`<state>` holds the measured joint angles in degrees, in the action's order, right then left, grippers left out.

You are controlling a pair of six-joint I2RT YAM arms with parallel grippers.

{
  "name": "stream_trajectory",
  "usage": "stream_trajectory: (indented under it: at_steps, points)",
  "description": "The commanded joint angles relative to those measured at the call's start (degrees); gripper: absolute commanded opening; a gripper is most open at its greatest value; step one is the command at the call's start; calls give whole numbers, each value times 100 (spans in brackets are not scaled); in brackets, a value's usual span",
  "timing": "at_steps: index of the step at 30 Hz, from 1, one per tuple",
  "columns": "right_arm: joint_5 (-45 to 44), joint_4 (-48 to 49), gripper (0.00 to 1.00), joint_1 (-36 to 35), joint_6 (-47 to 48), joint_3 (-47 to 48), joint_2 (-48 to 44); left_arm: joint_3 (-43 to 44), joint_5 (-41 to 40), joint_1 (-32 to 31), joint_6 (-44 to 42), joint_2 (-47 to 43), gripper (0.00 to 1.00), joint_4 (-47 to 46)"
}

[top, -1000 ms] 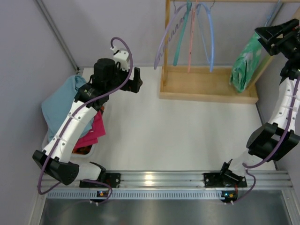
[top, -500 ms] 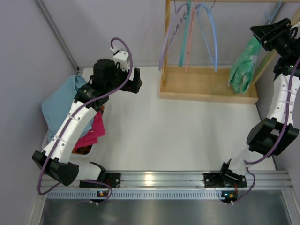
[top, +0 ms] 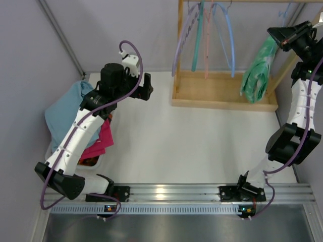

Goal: Remove the trousers from the hanger

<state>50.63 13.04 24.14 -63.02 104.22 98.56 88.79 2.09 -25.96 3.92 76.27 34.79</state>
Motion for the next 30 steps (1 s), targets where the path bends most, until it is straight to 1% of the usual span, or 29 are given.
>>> stream_trajectory:
  at_steps: [1, 3, 4, 7, 13, 17, 19, 20, 23, 29, 30]
  points:
    - [79, 2086, 0, -59, -586, 423, -171, 15, 64, 20, -163, -77, 99, -86]
    - [43, 2351, 0, -59, -789, 555, -171, -20, 116, 20, -207, -130, 98, -95]
    - [43, 2631, 0, -59, -1069, 651, -171, -55, 108, 20, -251, -182, 98, -103]
    - [8, 2704, 0, -67, -1353, 705, -197, -151, 3, 20, -278, -270, 99, -182]
    - [113, 2950, 0, -67, -1686, 222, -653, -292, -16, 20, -304, -349, 99, -288]
    - [245, 3090, 0, -67, -1915, -340, -1171, -556, -7, 20, -296, -499, 98, -708]
    - [289, 3126, 0, -67, -2047, -787, -1374, -844, 142, 29, -340, -648, 99, -946]
    - [298, 3135, 0, -67, -2091, -938, -1584, -968, 265, 20, -479, -727, 99, -1243]
    - [351, 3214, 0, -67, -2223, -1518, -2007, -1495, 546, 20, -673, -1061, 98, -1746]
    - [342, 3205, 0, -67, -2416, -2581, -2762, -2190, 1679, 12, -1007, -1439, 99, -2467]
    - [325, 3179, 0, -67, -2425, -2852, -2868, -2356, 1977, 3, -990, -1448, 97, -2581]
